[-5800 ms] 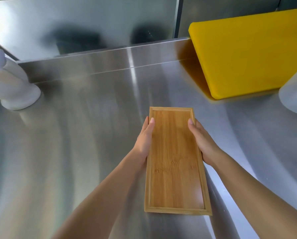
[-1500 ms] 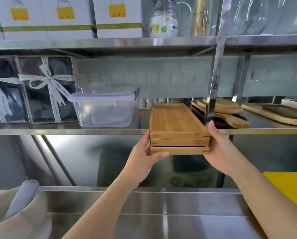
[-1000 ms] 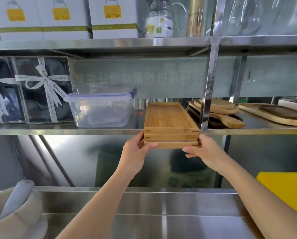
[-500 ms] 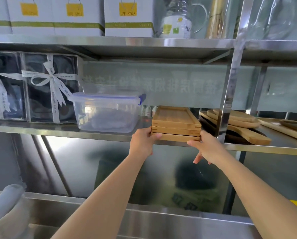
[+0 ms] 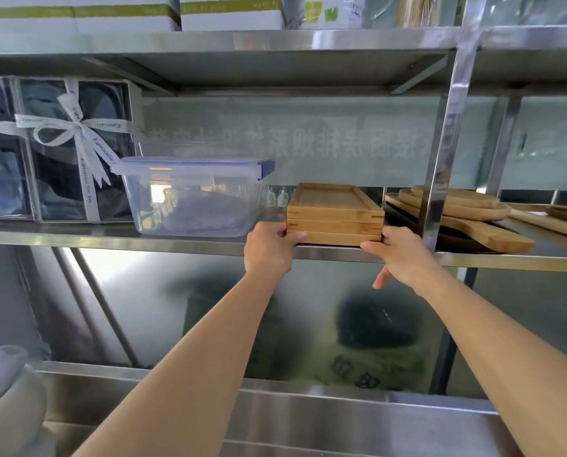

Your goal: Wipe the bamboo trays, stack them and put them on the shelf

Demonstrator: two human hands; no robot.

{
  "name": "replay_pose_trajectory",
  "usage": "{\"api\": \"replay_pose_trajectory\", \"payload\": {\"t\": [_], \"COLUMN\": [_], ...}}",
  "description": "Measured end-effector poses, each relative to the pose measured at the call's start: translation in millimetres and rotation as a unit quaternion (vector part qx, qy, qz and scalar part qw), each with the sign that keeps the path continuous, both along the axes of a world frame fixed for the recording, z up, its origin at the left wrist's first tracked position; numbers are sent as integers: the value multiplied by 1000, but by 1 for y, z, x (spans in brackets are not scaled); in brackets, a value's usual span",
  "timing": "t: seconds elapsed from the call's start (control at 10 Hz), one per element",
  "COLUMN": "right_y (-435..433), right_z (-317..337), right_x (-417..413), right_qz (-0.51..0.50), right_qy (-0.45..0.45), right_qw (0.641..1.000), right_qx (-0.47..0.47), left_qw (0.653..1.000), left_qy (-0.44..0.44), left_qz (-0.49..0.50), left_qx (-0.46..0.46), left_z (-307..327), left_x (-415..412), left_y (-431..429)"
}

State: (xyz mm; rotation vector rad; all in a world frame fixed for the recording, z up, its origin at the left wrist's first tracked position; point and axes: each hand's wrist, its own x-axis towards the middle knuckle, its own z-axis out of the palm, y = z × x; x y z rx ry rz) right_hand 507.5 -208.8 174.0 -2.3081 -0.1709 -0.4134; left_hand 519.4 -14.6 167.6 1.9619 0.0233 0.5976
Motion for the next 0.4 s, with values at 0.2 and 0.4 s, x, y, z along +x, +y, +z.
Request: {"api": "replay_pose_trajectory", "payload": {"t": [0.2,0.4], "right_y": [0,-5], "right_z": [0,6], "right_x": [-1,-19], "right_qz": [-1,-23], "right_qy": [4,-22], "right_qw": [999,998], "right_qx": [-39,-63], "left_qw": [1000,996], "left_qy": [6,-78], "left_qz": [-21,35], "left_qx": [2,34], "left_z": [-3,-5], "left_x": [-7,-38], "left_y": [-1,7]}}
